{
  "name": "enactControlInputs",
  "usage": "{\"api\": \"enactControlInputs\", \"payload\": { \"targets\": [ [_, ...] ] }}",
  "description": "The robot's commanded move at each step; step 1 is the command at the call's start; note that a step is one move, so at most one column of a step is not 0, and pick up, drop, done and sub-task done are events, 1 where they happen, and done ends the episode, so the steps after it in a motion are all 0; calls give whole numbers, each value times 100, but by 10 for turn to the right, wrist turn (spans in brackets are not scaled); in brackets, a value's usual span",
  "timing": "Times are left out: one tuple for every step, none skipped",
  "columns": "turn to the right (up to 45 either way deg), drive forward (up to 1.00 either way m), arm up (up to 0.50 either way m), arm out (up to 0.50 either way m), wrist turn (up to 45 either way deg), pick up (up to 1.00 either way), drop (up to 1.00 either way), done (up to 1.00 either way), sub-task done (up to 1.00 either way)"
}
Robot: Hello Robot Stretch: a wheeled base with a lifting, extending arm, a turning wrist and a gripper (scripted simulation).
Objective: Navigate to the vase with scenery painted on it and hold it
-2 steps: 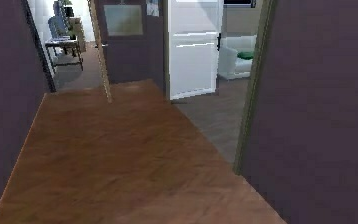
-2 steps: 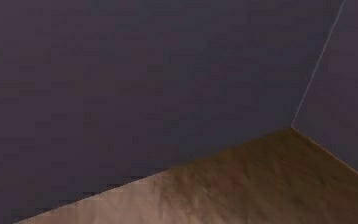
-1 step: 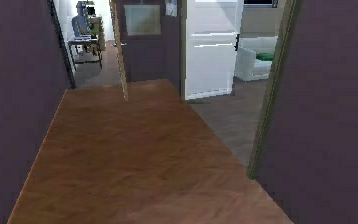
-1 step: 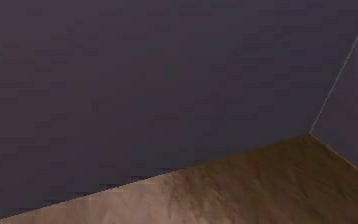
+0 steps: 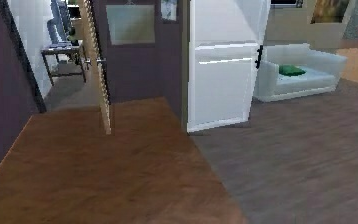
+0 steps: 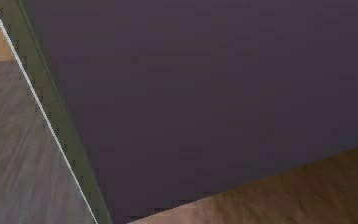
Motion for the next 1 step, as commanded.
{"api": "enactControlInputs", "payload": {
  "targets": [
    [-30,0,0,0,0,0,0,0,0]
  ]
}}
